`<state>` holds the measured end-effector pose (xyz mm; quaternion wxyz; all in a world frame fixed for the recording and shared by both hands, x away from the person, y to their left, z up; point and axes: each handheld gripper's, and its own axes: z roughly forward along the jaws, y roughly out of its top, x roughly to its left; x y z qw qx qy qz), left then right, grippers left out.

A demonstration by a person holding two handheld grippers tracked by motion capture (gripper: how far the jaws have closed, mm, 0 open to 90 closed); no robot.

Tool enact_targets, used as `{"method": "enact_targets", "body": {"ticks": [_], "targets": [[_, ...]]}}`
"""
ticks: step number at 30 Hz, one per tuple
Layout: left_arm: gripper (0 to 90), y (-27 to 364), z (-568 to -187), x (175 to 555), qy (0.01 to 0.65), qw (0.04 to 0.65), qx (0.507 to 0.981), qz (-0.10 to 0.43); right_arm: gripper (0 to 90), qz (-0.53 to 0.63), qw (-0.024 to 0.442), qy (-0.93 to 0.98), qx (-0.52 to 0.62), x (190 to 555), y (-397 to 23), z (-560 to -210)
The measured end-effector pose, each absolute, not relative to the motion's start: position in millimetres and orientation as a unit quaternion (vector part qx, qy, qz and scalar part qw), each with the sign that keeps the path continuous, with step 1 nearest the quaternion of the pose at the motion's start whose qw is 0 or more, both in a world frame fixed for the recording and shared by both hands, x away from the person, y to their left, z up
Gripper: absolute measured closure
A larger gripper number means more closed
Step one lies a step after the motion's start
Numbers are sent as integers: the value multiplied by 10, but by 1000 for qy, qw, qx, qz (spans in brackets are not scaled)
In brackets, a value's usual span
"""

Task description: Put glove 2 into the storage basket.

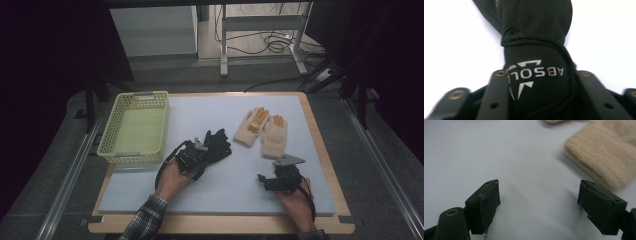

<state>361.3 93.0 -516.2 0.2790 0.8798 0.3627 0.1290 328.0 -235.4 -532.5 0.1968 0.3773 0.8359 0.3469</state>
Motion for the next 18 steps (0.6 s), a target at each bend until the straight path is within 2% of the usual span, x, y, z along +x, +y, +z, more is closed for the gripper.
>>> {"method": "enact_targets", "body": {"ticks": [4,18], "targets": [[703,958,-5097,3633,367,290,874,132,176,347,196,836,377,3282,-2354,-5325],[702,1101,-4632,3789,393,314,852,147,176,347,197,836,376,3283,-2356,-5325]]}}
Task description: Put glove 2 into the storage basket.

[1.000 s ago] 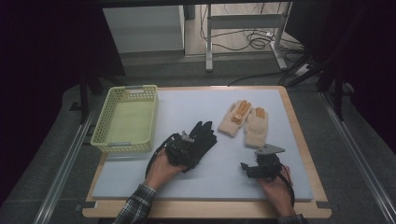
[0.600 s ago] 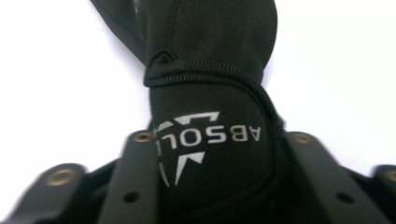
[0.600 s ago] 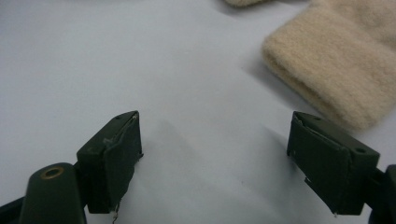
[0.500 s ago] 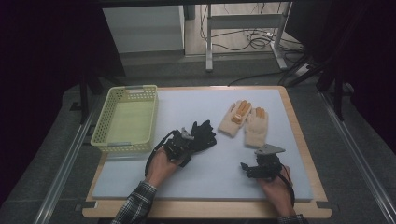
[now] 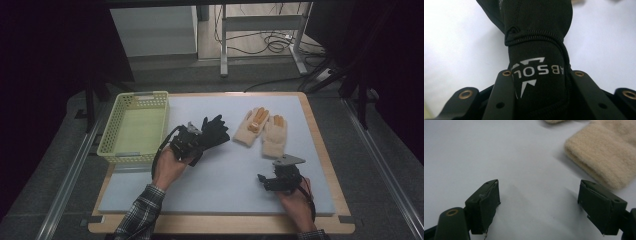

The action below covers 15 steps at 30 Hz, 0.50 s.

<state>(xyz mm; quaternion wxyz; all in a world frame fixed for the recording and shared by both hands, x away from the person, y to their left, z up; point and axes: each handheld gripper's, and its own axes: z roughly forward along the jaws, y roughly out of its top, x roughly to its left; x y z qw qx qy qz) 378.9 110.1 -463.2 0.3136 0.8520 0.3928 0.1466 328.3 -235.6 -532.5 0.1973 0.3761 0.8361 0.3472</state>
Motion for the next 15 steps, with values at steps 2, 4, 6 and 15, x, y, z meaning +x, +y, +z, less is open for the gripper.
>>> {"method": "enact_targets", "body": {"ticks": [2,4,6,15], "targets": [[701,1142,-4527,3823,395,317,849,151,176,347,197,836,377,3282,-2356,-5325],[701,1186,-4434,3847,400,314,846,158,176,347,197,836,376,3282,-2356,-5325],[700,1242,-4360,3869,405,315,842,163,176,347,197,836,376,3282,-2356,-5325],[699,1685,-4090,3944,444,322,814,193,176,348,199,836,375,3281,-2354,-5327]]}}
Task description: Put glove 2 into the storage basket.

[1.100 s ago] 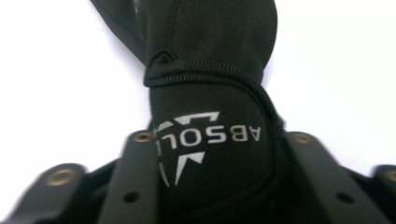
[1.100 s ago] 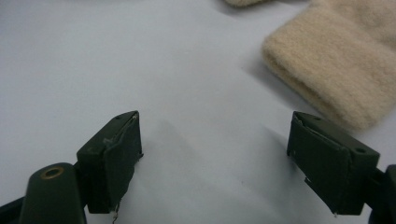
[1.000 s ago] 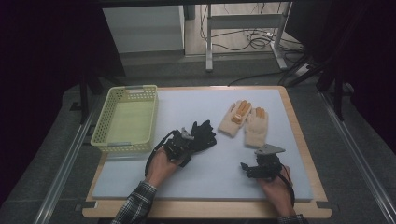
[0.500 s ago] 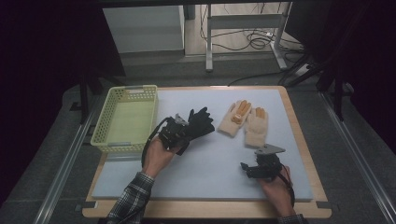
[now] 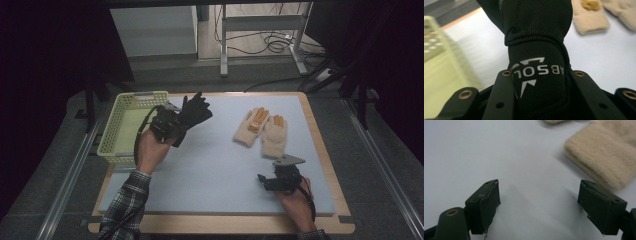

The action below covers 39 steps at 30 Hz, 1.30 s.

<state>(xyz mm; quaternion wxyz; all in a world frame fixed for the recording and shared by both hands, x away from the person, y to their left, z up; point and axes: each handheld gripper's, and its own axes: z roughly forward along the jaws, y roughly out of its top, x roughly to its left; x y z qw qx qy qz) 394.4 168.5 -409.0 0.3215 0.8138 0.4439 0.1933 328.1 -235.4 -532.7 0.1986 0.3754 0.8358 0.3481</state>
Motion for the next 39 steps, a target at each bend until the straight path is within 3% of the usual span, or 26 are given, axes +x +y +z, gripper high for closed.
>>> {"method": "enact_targets", "body": {"ticks": [9,19,39], "targets": [[695,2213,-3973,3946,491,317,780,223,176,348,198,836,376,3281,-2354,-5327],[692,2782,-4146,3961,549,296,746,233,176,348,198,836,376,3282,-2354,-5327],[680,3231,-4685,4258,612,243,715,233,176,350,194,835,378,3291,-2358,-5329]]}}
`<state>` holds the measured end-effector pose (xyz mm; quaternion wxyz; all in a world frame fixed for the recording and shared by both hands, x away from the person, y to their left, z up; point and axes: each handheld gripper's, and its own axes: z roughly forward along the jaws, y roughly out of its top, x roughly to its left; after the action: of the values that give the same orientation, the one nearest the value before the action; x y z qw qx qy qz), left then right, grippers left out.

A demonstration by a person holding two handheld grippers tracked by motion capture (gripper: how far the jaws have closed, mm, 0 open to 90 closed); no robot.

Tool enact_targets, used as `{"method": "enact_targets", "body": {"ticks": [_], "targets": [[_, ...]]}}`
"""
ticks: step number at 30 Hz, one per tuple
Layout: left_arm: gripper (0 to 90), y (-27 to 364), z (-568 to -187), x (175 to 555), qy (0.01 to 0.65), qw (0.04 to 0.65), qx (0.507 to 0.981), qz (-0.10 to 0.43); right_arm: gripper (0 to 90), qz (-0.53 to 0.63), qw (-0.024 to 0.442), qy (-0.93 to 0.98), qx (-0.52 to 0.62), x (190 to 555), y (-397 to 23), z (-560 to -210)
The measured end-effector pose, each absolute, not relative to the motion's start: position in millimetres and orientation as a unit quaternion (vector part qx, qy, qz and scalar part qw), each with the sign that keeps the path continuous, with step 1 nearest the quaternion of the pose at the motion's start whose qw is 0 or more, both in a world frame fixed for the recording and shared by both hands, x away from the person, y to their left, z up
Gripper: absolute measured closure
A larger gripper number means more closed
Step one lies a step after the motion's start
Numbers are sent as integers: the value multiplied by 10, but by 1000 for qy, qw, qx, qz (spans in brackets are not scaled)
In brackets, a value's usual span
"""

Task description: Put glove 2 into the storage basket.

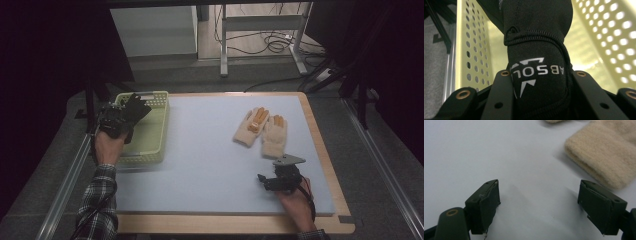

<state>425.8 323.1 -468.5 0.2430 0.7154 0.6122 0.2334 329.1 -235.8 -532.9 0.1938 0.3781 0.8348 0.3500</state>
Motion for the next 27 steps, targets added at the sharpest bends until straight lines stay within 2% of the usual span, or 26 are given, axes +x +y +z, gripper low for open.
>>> {"method": "enact_targets", "body": {"ticks": [15,20,23,27], "targets": [[660,3251,-4858,4540,628,175,730,203,176,350,193,835,378,3292,-2359,-5329],[622,3226,-4884,4570,630,146,736,200,176,349,195,835,377,3291,-2360,-5329],[545,3230,-4896,4569,632,125,737,205,176,350,193,835,378,3292,-2359,-5329],[336,3286,-4915,4546,636,117,738,193,176,349,195,835,377,3291,-2360,-5329]]}}
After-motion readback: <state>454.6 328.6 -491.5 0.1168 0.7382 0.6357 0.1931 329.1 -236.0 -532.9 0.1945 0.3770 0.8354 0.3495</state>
